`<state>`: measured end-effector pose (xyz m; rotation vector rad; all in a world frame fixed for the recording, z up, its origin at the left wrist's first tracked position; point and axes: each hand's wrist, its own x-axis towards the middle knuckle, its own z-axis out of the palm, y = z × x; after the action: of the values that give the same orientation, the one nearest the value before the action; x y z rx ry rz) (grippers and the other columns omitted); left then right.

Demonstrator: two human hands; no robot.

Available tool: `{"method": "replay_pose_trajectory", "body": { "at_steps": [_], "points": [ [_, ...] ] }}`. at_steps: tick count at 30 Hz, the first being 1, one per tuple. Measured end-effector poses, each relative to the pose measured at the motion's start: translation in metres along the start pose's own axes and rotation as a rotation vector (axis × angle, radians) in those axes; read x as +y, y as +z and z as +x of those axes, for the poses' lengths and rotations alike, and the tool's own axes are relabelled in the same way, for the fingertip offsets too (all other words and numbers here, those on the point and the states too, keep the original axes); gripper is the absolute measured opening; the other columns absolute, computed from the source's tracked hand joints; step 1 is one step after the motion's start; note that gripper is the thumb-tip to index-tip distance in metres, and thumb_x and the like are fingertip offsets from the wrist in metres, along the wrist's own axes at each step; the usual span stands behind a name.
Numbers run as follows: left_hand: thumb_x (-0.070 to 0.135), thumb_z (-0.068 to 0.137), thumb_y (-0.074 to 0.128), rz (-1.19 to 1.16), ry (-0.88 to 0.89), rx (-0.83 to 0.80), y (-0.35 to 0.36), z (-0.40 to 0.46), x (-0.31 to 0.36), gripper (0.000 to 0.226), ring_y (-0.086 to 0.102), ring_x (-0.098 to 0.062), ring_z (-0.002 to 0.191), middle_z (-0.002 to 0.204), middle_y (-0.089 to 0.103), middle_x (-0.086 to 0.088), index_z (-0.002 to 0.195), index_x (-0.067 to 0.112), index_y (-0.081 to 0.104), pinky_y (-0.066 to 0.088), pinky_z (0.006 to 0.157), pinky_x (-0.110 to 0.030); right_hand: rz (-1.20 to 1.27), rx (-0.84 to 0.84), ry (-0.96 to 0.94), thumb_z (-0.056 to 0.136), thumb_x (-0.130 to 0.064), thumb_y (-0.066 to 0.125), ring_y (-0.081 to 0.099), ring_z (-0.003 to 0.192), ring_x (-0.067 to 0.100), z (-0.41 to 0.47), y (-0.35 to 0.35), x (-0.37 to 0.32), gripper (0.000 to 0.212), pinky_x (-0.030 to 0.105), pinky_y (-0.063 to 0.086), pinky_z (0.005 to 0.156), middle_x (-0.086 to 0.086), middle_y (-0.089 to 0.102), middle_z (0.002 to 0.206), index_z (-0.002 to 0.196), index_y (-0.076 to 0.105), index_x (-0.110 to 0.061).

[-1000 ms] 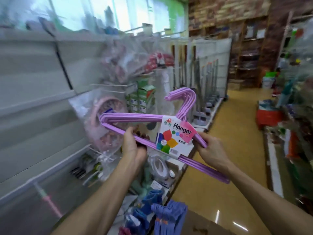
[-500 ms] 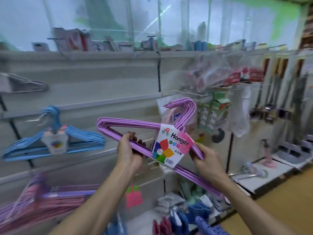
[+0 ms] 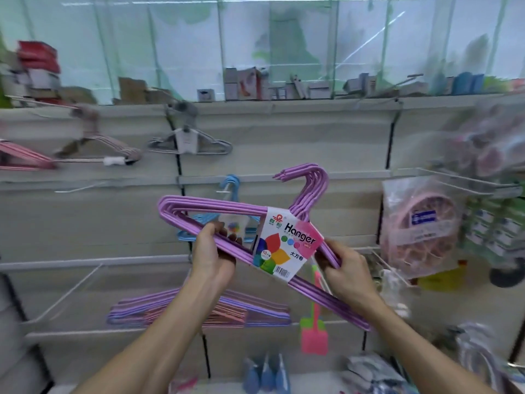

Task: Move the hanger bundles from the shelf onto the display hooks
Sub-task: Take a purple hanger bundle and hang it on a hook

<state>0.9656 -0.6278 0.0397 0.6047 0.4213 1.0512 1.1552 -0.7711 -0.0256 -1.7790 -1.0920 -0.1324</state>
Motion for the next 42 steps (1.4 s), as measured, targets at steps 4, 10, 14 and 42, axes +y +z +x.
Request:
{"method": "replay_pose_trajectory", "body": {
  "at_steps": [4, 10, 14, 42],
  "points": [
    [0.010, 0.096, 0.041, -0.008, 0.051, 0.040, -0.035, 0.003, 0.064, 0.024, 0.061, -0.014, 0.044, 0.051, 0.062, -0.001, 0.076, 0.012, 0.054, 0.052, 0.046, -0.021, 0.049, -0.052, -0.035, 0.089, -0.028, 0.064, 0.068, 0.085, 0.018, 0.007, 0.061, -0.048, 0.031, 0.039, 0.055, 0.073, -0.011, 0.073, 0.091, 0.118, 0.064, -0.038],
    [0.010, 0.092, 0.048, -0.003, 0.100, 0.112, -0.099, 0.020, 0.145, 0.020, 0.051, -0.018, 0.058, 0.064, 0.049, -0.002, 0.073, 0.015, 0.050, 0.049, 0.064, -0.031, 0.111, -0.064, -0.057, 0.091, -0.020, 0.066, 0.066, 0.083, 0.011, 0.004, 0.142, -0.115, 0.030, 0.031, 0.050, 0.070, -0.014, 0.073, 0.092, 0.118, 0.068, -0.033],
    [0.008, 0.091, 0.048, -0.039, 0.120, 0.131, -0.142, 0.033, 0.184, 0.017, 0.048, -0.019, 0.065, 0.068, 0.047, -0.002, 0.076, 0.014, 0.051, 0.045, 0.080, -0.034, 0.139, -0.093, -0.080, 0.090, -0.020, 0.066, 0.064, 0.076, 0.009, 0.002, 0.190, -0.148, 0.030, 0.028, 0.051, 0.064, -0.011, 0.073, 0.088, 0.118, 0.068, -0.032],
    [0.027, 0.096, 0.055, -0.231, 0.208, 0.321, -0.300, 0.172, 0.309, 0.010, 0.061, -0.032, 0.103, 0.112, 0.061, -0.013, 0.099, 0.018, 0.055, 0.044, 0.102, -0.053, 0.035, -0.286, -0.195, 0.088, -0.029, 0.063, 0.067, 0.092, 0.016, 0.093, 0.421, -0.224, 0.044, 0.035, 0.053, 0.072, -0.016, 0.073, 0.104, 0.129, 0.058, -0.043]
  ]
}}
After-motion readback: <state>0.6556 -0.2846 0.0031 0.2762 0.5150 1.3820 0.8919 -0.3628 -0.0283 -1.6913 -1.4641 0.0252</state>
